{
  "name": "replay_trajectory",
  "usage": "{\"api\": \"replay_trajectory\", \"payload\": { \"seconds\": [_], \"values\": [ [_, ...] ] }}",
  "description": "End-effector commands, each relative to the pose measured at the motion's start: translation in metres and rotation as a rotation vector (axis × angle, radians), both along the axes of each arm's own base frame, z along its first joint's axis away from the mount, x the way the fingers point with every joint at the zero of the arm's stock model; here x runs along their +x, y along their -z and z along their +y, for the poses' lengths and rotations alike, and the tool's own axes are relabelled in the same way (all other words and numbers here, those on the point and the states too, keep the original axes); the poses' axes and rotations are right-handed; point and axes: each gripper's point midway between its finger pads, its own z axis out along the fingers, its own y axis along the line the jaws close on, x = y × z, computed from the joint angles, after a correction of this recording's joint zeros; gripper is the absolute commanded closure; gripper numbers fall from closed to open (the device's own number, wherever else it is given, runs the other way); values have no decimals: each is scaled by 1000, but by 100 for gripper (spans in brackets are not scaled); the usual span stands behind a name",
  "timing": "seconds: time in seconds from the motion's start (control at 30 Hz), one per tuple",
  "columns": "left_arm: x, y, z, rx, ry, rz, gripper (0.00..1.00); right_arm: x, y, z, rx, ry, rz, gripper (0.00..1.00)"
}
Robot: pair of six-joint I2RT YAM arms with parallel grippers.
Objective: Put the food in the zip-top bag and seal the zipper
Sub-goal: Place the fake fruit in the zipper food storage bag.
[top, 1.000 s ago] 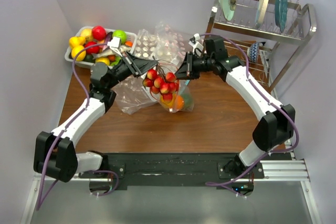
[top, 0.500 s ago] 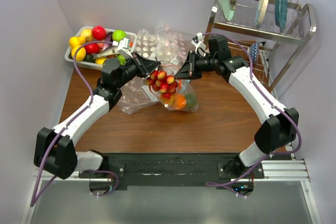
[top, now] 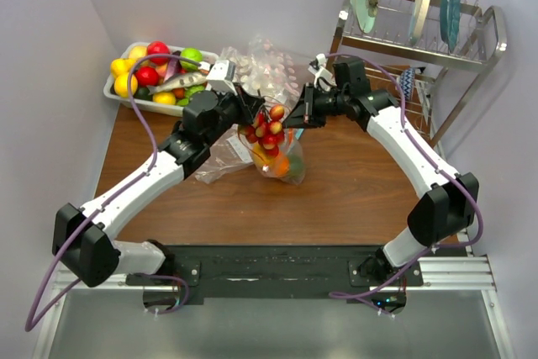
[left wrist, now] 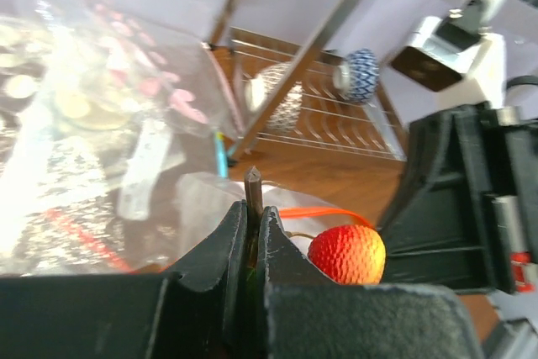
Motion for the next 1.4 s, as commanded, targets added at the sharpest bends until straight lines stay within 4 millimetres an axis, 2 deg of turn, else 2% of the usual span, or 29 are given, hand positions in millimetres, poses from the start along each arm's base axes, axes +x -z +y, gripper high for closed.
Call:
{"api": "replay_trajectory", "payload": {
  "seconds": [0.0,0.07,0.13,0.23,0.4,0.6,0.63,0.77,0.83,0.97,1.13,1.17,1.23,1.3,1.33,1.37],
  "values": [
    [7,-14,12,69,-107,-80,100,4,-17,-5,-34,12,-70,100],
    [5,-13,5,80,-105,-97,100,6,-16,-7,-48,29,-74,100],
    [-2,-3,-9,67,-66,-99,100,7,-17,-4,-32,27,-73,100],
    [-8,-2,-32,24,-27,-121,100,8,-20,-3,-22,28,-70,100],
    [-7,23,-47,76,-46,-79,100,8,-25,-3,-16,32,-76,100],
    [8,21,-36,71,-175,-108,100,3,-27,0,19,22,-59,100],
    [11,18,-37,64,-179,-120,100,3,-28,0,20,20,-64,100],
    [11,34,-54,45,-121,-86,100,4,-33,-1,17,20,-74,100],
    [5,44,-60,9,-85,-57,100,5,-33,-2,7,30,-77,100],
    [-12,43,-67,-133,-15,-25,100,11,-30,-7,-9,58,-86,100],
    [-22,49,-71,-160,28,1,100,13,-28,-7,4,66,-79,100],
    [-26,45,-71,-171,44,-5,99,15,-28,-8,1,75,-81,100],
    [-31,47,-68,-170,47,-3,99,17,-25,-10,-7,84,-81,100],
    [-37,34,-59,-191,34,-32,100,20,-20,-11,-22,90,-76,100],
    [-41,36,-55,-191,30,-36,100,20,-17,-12,-27,92,-71,100],
    [-45,25,-48,-211,24,-62,100,21,-14,-14,-30,95,-67,100]
  ]
}}
